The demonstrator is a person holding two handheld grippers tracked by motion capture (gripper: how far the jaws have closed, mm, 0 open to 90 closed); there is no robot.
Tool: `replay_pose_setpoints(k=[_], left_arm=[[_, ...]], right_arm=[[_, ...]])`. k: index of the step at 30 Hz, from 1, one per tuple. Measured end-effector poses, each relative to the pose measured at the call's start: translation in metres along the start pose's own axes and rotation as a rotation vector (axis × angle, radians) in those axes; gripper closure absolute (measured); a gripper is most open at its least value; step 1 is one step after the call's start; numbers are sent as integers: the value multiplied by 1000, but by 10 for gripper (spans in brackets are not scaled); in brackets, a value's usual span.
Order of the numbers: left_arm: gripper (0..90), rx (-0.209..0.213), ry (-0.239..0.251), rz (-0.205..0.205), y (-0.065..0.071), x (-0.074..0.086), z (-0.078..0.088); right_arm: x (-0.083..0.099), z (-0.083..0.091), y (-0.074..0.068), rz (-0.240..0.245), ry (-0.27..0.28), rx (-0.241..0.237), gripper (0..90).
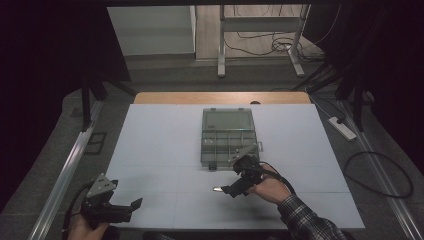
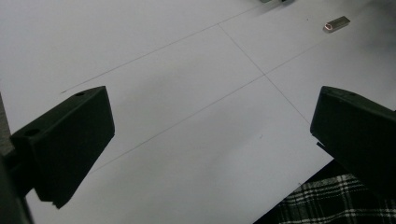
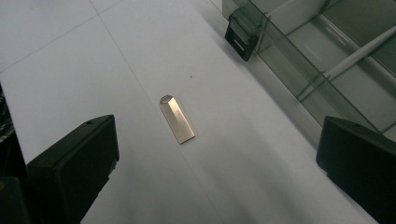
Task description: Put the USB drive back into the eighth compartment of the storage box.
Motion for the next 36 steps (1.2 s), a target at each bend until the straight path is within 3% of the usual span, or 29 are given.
replay_pose_setpoints(k=[9, 20, 30, 36], left_arm=[[0, 0, 0, 2, 0, 0, 0], [0, 1, 0, 1, 0, 0, 0], [0, 2, 0, 1, 0, 0, 0], [0, 3, 1, 0, 0, 0, 0]], right_arm=[[-4, -12, -4, 7, -53, 18, 0], [-9, -26, -14, 37, -108, -5, 0], [-7, -43, -15, 60, -162, -6, 0], [-2, -52, -12, 77, -198, 18, 0]])
Point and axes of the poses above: each handheld gripper's, and its own axes: z roughly backward along the jaws, x roughly out of its underside, y roughly to its right, the point moved 8 cm from there along -z, roughly forward along the jaws, and after that the axes turned 5 degrees about -x, right-handed, at the moved point
